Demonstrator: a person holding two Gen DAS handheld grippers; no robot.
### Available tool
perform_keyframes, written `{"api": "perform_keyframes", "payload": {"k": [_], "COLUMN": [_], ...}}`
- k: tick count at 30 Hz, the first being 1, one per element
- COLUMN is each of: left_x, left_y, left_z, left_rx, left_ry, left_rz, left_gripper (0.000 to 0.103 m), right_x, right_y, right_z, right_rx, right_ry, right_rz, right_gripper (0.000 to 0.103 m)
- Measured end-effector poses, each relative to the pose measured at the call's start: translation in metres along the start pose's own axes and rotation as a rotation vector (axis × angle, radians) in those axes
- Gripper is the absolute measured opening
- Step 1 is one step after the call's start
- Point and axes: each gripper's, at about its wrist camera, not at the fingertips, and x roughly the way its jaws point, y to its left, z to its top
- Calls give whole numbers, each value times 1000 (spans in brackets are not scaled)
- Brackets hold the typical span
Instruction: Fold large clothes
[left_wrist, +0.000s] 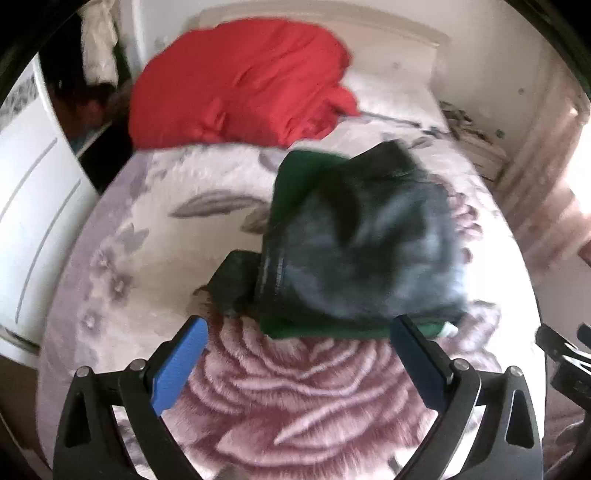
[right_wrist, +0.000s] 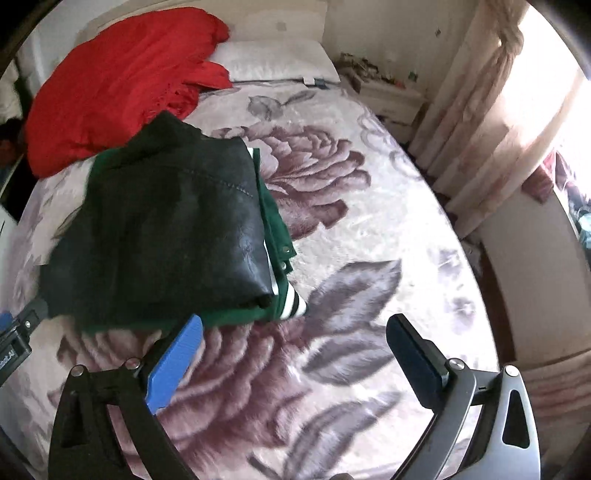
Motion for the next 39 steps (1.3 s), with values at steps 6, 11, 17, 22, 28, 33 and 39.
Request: {"api": "perform_keyframes", "payload": {"k": [6,11,17,22,28,33,39], "left_x": [-121,-204,-283,-333,-371,-396,-416], "left_y": [-18,-20,-17,-16,-21,-26,-30], "left_z": [-10,-28,-50,-64,-72,-77,-81], "left_rx": [47,68,53,49,64,54,31], "left_ry": [-72,-114,-153,-170,-184,-198,-229], "left_rz": [-18,-17,-14,-11,-1,3,6], "left_gripper": [102,102,102,102,102,102,102], "right_x": [-111,-209,-318,-383,-440,-480,-519], "right_y": [-20,-40,-62,-73,-88,-100,-109], "right_z": [-29,-56,-86,-113,-138,-151,-160], "right_rx": [-10,-8,-8,-22,-31,-38,-60], "right_ry": [-72,-149,-258,-303,-318,-335,-380], "right_rz": [11,9,22,41,60,82,90], "right_gripper": [101,101,101,101,101,101,103]}}
